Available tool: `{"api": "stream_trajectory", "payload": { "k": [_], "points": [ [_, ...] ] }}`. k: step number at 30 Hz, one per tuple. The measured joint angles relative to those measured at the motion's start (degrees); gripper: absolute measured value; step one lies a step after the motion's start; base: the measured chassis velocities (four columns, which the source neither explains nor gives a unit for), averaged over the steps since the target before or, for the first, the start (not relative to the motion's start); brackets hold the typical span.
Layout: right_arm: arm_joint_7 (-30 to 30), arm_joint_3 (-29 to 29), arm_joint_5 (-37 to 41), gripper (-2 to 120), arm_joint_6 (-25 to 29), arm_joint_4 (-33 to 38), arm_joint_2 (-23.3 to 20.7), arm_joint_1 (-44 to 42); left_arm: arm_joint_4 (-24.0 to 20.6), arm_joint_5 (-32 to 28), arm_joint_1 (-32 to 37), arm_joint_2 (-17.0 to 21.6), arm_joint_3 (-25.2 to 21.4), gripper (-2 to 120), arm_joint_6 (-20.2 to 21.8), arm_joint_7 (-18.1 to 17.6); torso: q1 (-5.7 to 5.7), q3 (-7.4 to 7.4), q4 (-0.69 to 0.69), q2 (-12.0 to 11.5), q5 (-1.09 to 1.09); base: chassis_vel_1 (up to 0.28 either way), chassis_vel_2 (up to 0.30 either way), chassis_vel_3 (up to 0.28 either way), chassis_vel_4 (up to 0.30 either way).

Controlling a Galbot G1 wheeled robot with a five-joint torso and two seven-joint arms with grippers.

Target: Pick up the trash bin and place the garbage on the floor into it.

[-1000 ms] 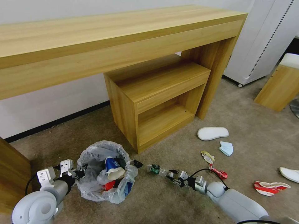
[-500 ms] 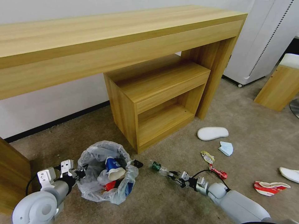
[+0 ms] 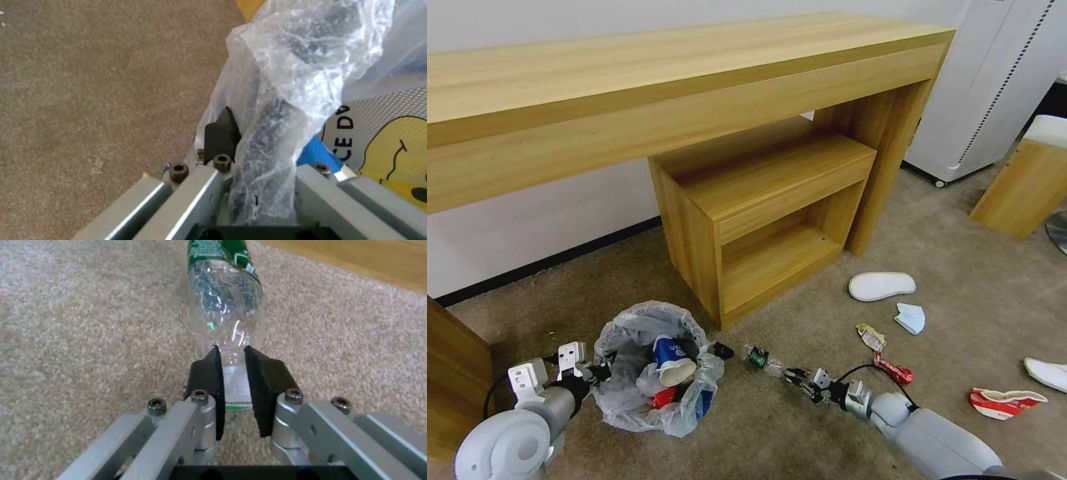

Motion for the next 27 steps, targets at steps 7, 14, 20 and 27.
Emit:
{"api": "stream_trajectory", "payload": {
  "k": [7, 14, 20, 27],
  "points": [
    [-0.15, -0.14, 0.16, 31, -0.07, 0.11, 0.04, -0.05, 0.35, 0.02, -0.4, 0.12, 0.07, 0, -0.03, 0.09, 0.0, 0.0, 0.01, 0.0, 0.01, 0.0, 0.0, 0.0, 0.0],
    [-0.18, -0.2, 0.02, 57, -0.64, 0.02, -0.11, -0.08, 0.41, -0.18, -0.64, 0.3, 0.06, 0, -0.04, 0.09, 0.01, 0.01, 0.03, 0.0, 0.03, 0.0, 0.0, 0.0, 0.0],
    [-0.24, 0.24, -0.38, 80, -0.86, -0.27, -0.12, -0.68, 0.46, -0.25, -0.68, 0.33, 0.06, 0, -0.06, 0.08, 0.02, 0.02, 0.01, 0.0, 0.03, 0.0, 0.0, 0.0, 0.0],
    [-0.24, 0.81, -0.48, 99, -0.8, -1.3, 0.44, -0.75, 0.47, -0.24, -0.63, 0.25, 0.08, 0, -0.08, 0.06, 0.02, 0.01, 0.01, 0.0, 0.02, 0.0, 0.0, 0.0, 0.0]
  ]
}}
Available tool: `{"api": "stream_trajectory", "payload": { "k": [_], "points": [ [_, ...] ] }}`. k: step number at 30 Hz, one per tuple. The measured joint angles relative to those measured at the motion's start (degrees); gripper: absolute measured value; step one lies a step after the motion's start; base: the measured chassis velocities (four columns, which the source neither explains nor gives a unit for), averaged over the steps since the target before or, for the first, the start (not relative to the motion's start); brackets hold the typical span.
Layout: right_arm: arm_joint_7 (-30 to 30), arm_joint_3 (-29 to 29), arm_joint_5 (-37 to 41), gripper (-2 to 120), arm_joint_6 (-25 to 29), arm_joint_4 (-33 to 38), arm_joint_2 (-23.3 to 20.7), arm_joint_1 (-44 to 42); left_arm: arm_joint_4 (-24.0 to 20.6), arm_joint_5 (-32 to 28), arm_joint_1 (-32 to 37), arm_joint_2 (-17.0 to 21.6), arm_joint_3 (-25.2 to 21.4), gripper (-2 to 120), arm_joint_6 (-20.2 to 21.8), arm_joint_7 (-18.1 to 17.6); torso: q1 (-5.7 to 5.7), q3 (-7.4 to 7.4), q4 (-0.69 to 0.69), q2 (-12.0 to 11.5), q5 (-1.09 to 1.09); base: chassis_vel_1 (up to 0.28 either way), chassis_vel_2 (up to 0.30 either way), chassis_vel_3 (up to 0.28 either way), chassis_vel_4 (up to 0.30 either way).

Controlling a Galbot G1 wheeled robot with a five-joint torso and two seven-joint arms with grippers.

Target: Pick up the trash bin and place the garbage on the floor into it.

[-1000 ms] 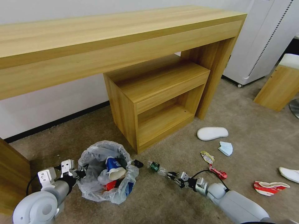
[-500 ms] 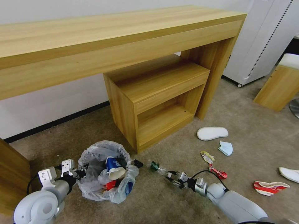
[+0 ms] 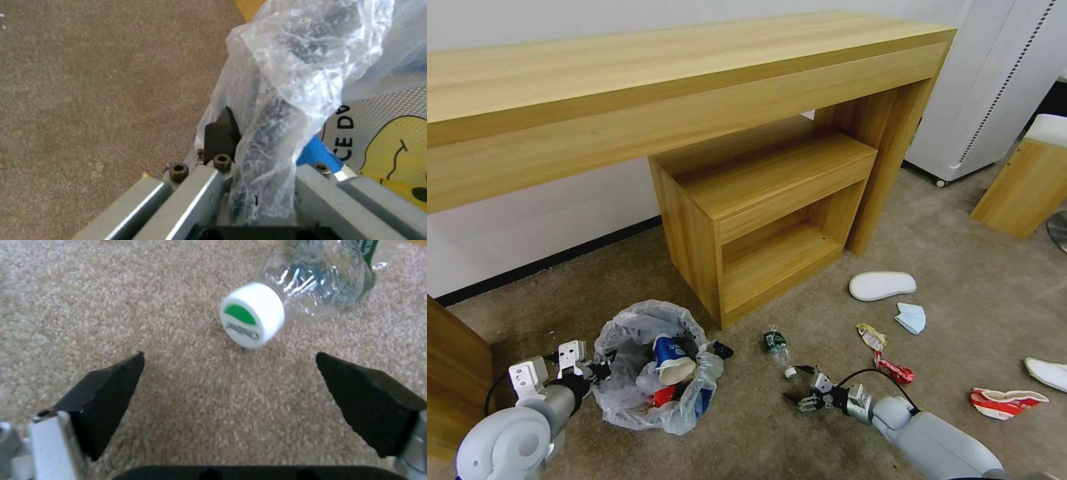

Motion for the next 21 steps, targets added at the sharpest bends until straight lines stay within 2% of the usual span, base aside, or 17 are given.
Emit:
{"api": "stream_trajectory", "payload": {
  "k": [15, 21],
  "points": [
    [0.13, 0.35, 0.03, 98, 0.5, -0.38, 0.73, 1.25, -0.01, 0.23, 0.35, -0.24, -0.08, 0, -0.02, 0.04, 0.0, -0.01, 0.0, 0.0, -0.01, 0.0, 0.0, 0.0, 0.0],
    [2.93, 0.89, 2.56, 97, -1.07, 2.1, 0.07, 0.42, -0.03, 0.34, 0.35, -0.24, 0.08, 0, -0.02, 0.06, -0.01, -0.01, 0.0, 0.0, -0.01, 0.0, 0.0, 0.0, 0.0]
  ]
}}
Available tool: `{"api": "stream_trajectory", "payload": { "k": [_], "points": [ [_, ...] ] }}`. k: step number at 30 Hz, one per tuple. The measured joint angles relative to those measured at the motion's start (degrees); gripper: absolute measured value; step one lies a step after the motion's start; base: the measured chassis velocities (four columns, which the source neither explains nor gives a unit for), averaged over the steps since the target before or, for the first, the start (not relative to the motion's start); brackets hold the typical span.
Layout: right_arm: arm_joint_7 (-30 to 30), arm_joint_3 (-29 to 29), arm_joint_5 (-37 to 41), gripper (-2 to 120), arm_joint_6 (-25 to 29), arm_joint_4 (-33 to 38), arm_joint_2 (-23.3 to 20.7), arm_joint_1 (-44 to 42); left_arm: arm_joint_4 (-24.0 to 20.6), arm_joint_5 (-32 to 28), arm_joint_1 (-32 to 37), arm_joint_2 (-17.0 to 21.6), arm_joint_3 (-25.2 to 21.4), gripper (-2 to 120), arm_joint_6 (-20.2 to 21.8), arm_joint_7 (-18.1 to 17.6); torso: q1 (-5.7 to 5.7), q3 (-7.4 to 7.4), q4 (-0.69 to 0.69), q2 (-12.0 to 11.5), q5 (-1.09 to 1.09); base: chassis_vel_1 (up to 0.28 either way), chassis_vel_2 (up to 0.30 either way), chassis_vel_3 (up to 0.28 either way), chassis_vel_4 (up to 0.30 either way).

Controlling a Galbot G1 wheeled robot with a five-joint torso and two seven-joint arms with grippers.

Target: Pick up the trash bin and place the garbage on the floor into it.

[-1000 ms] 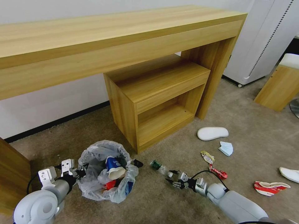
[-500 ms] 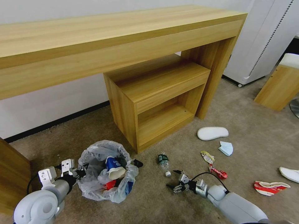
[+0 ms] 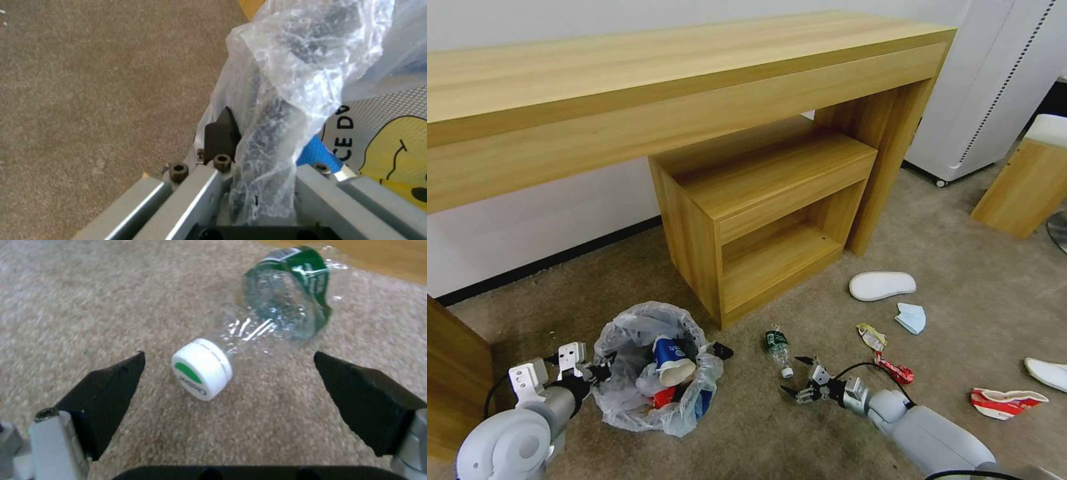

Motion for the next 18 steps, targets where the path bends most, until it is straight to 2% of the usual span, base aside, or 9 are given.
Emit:
{"api": "stream_trajectory", "payload": {
  "k": [18],
  "points": [
    [13.83, -0.14, 5.84, 93, -7.58, 9.05, -0.98, -5.44, -0.23, -0.24, -0.04, 0.37, 0.36, 0, 0.0, 0.01, 0.0, 0.0, 0.0, 0.0, 0.0, 0.0, 0.0, 0.0, 0.0]
  ]
}}
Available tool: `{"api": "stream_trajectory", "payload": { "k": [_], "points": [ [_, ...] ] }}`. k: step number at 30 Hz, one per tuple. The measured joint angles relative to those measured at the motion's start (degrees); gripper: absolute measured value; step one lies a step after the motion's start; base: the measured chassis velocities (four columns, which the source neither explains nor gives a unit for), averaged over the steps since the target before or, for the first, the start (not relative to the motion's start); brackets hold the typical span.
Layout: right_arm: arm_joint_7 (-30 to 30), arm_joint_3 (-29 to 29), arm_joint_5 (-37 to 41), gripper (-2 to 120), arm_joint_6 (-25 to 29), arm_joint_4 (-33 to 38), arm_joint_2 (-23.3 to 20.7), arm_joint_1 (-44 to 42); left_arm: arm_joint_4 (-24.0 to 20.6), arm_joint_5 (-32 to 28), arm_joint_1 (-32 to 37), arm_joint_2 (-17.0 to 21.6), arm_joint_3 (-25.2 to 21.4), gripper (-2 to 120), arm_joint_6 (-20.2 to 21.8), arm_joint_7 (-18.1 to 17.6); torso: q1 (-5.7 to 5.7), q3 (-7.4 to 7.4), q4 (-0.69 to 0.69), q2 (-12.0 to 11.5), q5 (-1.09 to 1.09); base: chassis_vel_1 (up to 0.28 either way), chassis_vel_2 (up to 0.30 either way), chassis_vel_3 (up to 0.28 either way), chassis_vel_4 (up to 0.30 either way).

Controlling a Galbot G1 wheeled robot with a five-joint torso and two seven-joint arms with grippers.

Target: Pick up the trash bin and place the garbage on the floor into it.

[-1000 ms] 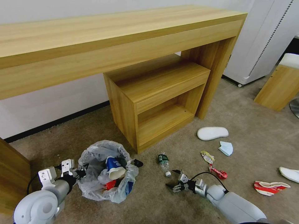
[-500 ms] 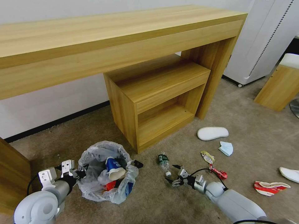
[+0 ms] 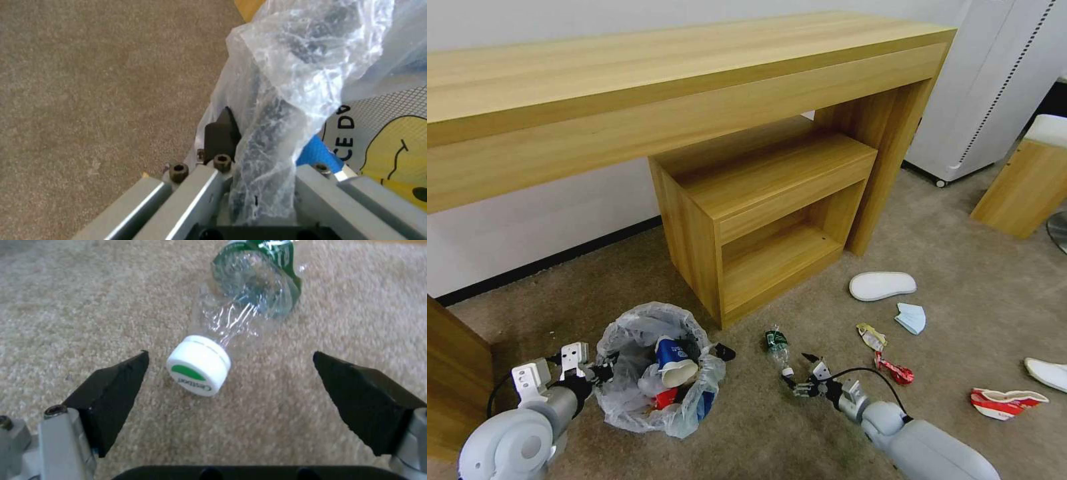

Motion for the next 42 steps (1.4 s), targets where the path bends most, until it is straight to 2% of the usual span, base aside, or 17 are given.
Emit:
{"api": "stream_trajectory", "payload": {
  "k": [2, 4, 6, 12, 25, 42],
  "points": [
    [4.03, -0.74, 1.0, 94, -1.4, 1.93, 0.29, -0.99, -0.03, -0.03, 0.1, 0.02, -0.1, 0, 0.0, 0.01, 0.0, 0.0, 0.0, 0.0, 0.0, 0.0, 0.0, 0.0, 0.0],
    [4.41, -0.82, 1.1, 94, -1.6, 2.15, 0.29, -1.08, -0.03, -0.02, 0.11, 0.03, -0.11, 0, 0.0, 0.01, 0.0, 0.0, 0.0, 0.0, 0.0, 0.0, 0.0, 0.0, 0.0],
    [8.2, -1.86, 2.58, 95, -3.16, 4.57, 0.45, -1.78, -0.03, -0.03, 0.16, 0.04, -0.15, 0, 0.0, 0.07, 0.0, 0.0, 0.0, 0.0, -0.01, 0.0, 0.0, 0.0, 0.0],
    [10.44, -2.71, 3.92, 93, -4.08, 6.24, 0.94, -1.9, 0.0, -0.07, 0.06, 0.06, -0.16, 0, 0.0, 0.11, 0.0, 0.0, 0.0, 0.0, 0.0, 0.0, 0.0, 0.0, 0.0],
    [10.62, -2.06, 4.12, 93, -3.99, 3.59, 2.65, -1.61, 0.37, -0.05, 0.06, -0.1, -0.25, 0, -0.08, 0.34, 0.0, 0.0, 0.01, 0.0, 0.0, 0.0, 0.0, 0.0, 0.0],
    [9.11, -1.65, 4.02, 88, -3.39, 2.11, 2.03, -1.4, 0.25, -0.26, 0.01, -0.09, -0.5, 0, -0.08, 0.25, 0.0, 0.0, 0.0, 0.0, 0.0, 0.0, 0.0, 0.0, 0.0]
  ]
}}
